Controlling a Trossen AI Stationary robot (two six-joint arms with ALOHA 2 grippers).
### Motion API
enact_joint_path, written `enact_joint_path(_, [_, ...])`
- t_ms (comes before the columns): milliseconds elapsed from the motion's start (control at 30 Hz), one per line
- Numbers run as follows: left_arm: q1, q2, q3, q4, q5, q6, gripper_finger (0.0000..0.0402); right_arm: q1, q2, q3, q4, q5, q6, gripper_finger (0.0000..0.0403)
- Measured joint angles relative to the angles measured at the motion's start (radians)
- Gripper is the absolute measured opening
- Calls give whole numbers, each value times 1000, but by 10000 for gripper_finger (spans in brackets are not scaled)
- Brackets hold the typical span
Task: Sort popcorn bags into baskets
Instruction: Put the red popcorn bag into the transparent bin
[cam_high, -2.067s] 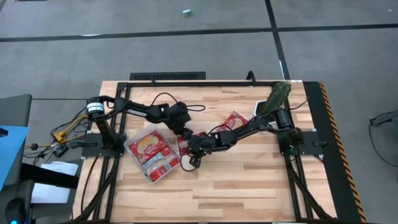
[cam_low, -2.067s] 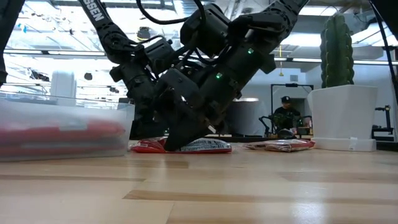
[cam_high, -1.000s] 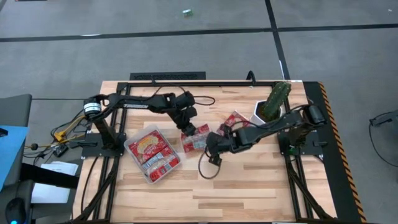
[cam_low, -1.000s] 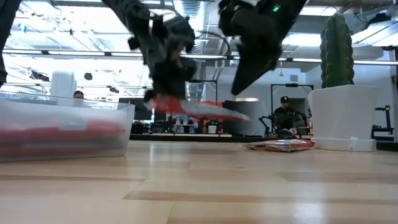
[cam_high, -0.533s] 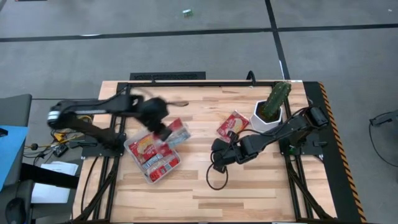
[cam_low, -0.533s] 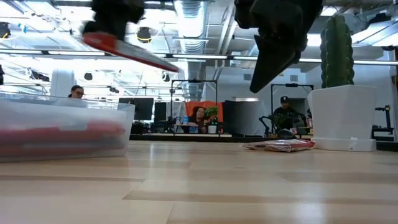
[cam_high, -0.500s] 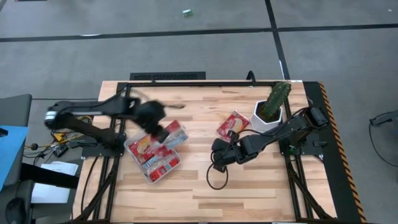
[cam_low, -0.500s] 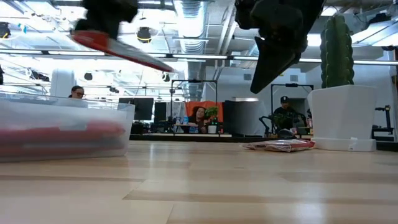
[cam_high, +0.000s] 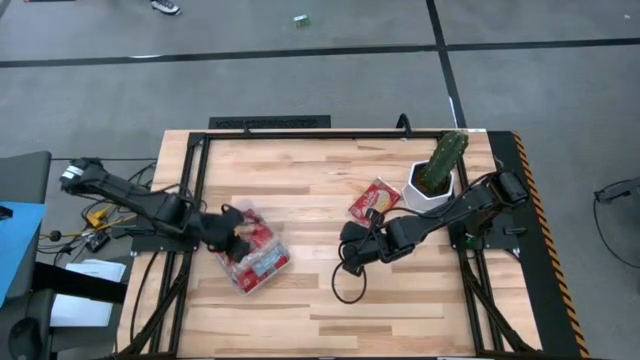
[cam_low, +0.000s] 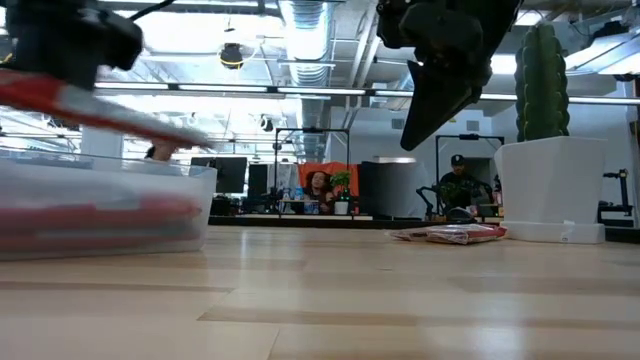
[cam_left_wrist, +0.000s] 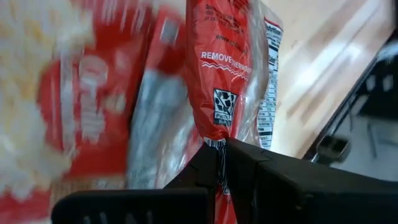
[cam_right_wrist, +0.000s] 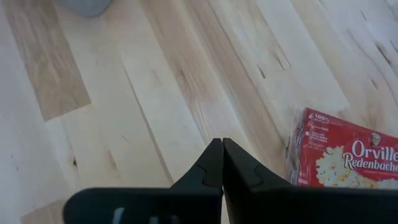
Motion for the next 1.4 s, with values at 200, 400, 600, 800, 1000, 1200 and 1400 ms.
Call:
enact_joint_path(200, [-67, 0, -61, 28, -42, -56, 1, 8, 0, 0, 1, -1, 0, 22])
enact_joint_path(400, [-71, 0, -82, 42, -92, -59, 38, 7, 0, 0, 0, -1, 0, 34])
enact_joint_path(600, [-71, 0, -82, 48, -95, -76, 85, 7, 0, 0, -2, -1, -3, 24])
enact_joint_path(800, [-54, -8, -83, 85, -90, -85, 147, 1, -1, 0, -39, 0, 16, 17])
enact_joint_path(1000, [56, -42, -11, 177, -96, -14, 186, -62, -1, 0, -210, 1, 138, 18])
enact_joint_path(1200, [236, -14, 76, 350, -138, 190, 189, -177, -3, -28, -276, 62, 175, 10])
enact_joint_path(1400, [478, 106, 81, 463, 74, 341, 190, -264, -2, -171, -121, 77, 211, 13])
